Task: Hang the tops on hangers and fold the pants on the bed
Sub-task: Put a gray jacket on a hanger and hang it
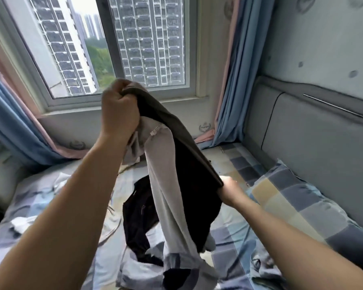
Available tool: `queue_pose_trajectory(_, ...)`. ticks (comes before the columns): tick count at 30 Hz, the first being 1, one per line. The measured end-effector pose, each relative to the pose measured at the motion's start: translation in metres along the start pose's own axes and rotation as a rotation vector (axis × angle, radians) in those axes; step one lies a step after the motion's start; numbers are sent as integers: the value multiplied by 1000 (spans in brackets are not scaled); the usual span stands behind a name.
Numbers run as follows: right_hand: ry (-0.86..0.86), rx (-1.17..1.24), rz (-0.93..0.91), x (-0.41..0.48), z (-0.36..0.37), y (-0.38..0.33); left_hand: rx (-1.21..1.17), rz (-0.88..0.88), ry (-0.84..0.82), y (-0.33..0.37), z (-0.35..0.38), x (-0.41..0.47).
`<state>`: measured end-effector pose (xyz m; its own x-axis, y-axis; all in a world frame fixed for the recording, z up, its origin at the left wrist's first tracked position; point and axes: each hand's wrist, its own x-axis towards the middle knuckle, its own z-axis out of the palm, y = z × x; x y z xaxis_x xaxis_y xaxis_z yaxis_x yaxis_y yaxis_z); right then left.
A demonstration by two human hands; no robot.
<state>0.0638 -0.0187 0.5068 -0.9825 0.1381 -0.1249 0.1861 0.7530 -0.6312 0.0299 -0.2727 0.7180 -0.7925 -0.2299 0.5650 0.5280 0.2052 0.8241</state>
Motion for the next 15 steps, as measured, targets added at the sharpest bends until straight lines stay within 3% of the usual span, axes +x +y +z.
queue_pose_trajectory(4, 111, 125, -120, 2, -40, -31, 178, -129, 92, -35, -15, 15)
queue_pose_trajectory(7, 87, 266, -188, 0, -67, -68, 105, -228, -83, -61, -5, -6)
queue_pose_trajectory(11, -57, 512, -81, -4, -88, -105, -14, -287, -384, -76, 18, -62)
queue_pose_trajectory(15, -65, 698, 43, -17, -89, -127, -37, -261, -354, -81, 34, -129)
